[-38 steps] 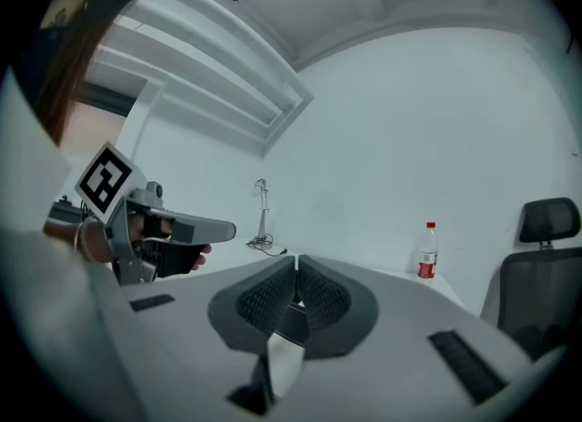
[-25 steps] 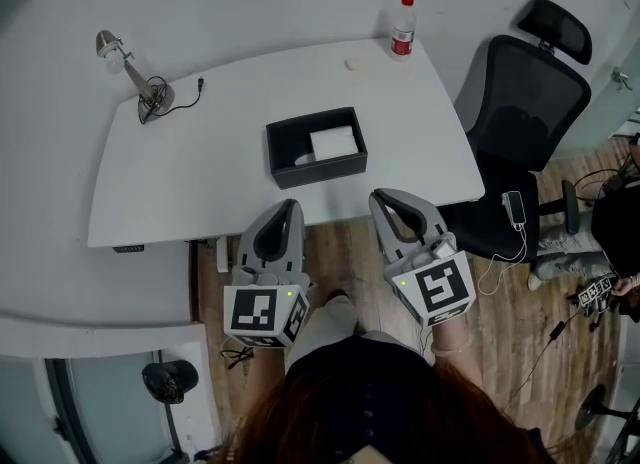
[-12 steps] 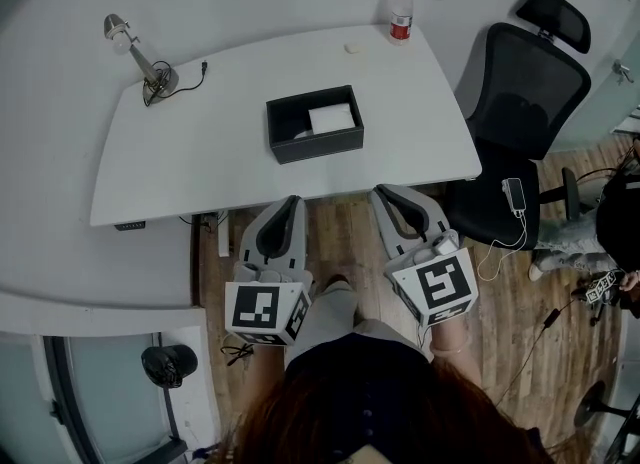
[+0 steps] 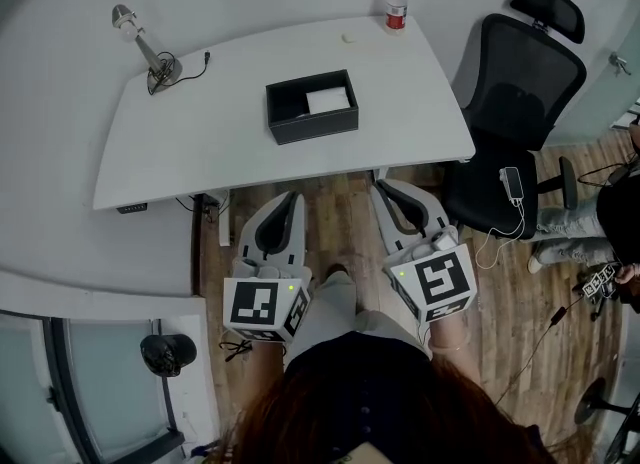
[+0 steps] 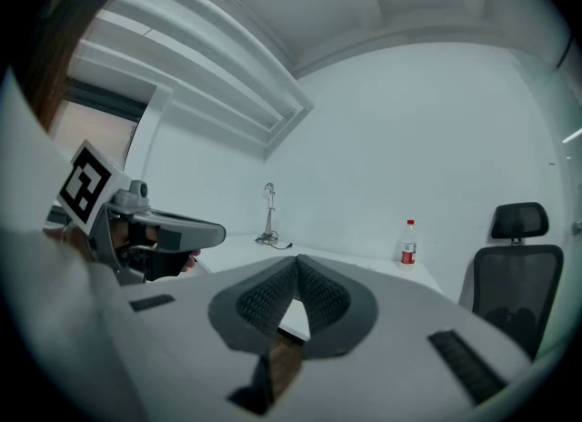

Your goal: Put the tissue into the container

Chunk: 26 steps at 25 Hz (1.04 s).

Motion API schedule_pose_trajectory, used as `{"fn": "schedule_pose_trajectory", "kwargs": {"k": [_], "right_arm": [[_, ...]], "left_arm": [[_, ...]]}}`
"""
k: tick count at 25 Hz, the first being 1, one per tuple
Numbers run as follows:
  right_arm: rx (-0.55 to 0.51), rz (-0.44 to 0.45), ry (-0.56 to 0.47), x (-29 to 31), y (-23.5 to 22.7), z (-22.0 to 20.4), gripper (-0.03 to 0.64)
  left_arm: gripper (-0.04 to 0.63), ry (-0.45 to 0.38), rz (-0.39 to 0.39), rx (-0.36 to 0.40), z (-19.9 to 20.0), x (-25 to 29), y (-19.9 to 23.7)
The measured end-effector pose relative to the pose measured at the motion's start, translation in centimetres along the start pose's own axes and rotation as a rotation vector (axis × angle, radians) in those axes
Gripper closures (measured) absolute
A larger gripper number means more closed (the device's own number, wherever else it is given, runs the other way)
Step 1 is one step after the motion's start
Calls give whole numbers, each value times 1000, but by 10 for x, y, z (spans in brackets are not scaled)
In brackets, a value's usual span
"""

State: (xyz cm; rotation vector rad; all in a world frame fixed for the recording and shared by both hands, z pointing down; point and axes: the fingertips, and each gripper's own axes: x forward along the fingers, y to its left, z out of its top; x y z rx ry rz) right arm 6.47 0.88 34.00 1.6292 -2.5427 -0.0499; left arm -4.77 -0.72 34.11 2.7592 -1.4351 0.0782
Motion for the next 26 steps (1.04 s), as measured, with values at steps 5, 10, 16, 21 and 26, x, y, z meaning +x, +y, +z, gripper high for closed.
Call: {"fn": "schedule_pose_trajectory", "kwargs": {"k": [5, 10, 16, 21, 26], "right_arm": [[3, 14, -7, -12, 7, 0, 591], [19, 1, -10, -27, 6, -4, 591], [33, -3, -12, -40, 13, -10, 591], [28, -1, -17, -51, 20, -12, 591], [31, 0, -29, -57, 28, -11, 591]], "left_arm": [[561, 1, 3, -4, -2, -13, -11], [561, 5, -5, -1, -3, -24, -25], [561, 22, -13, 13, -9, -38, -34], [561, 22, -24, 17, -12, -45, -43], [561, 19, -32, 20, -14, -52, -45]]}}
